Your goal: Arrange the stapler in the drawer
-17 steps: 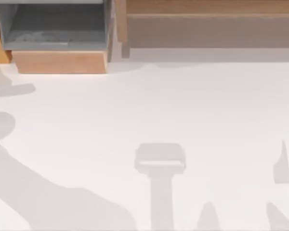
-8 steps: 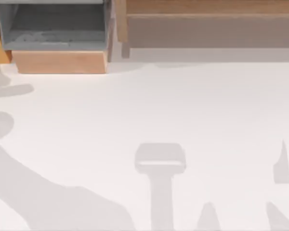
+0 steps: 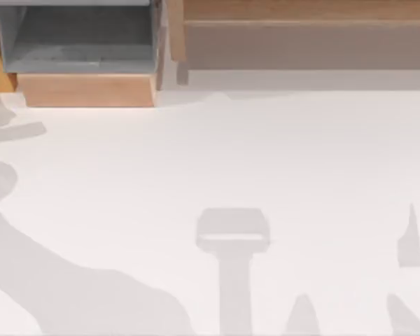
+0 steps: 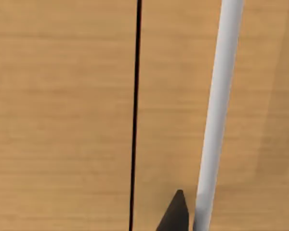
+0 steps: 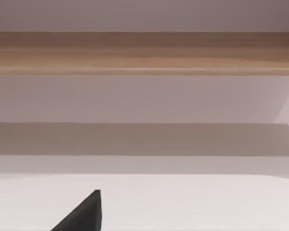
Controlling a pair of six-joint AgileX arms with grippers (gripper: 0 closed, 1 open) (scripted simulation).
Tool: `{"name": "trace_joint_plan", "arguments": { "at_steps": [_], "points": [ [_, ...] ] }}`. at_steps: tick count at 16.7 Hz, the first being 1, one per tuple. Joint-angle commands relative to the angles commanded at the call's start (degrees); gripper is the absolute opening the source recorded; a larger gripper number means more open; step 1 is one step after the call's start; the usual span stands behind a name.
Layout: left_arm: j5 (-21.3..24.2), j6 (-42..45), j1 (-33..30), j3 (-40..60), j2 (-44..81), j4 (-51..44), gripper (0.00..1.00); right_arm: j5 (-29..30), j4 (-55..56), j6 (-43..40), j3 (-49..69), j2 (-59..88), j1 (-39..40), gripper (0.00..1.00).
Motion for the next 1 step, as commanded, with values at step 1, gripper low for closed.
{"name": "trace_joint_plan", "arguments": {
  "at_steps": [1],
  "points": [
    [0.00,0.00,0.00,0.00,0.00,0.00,1.00,0.00,0.00,0.00,0.00,0.00,0.00,1.00]
  ]
}}
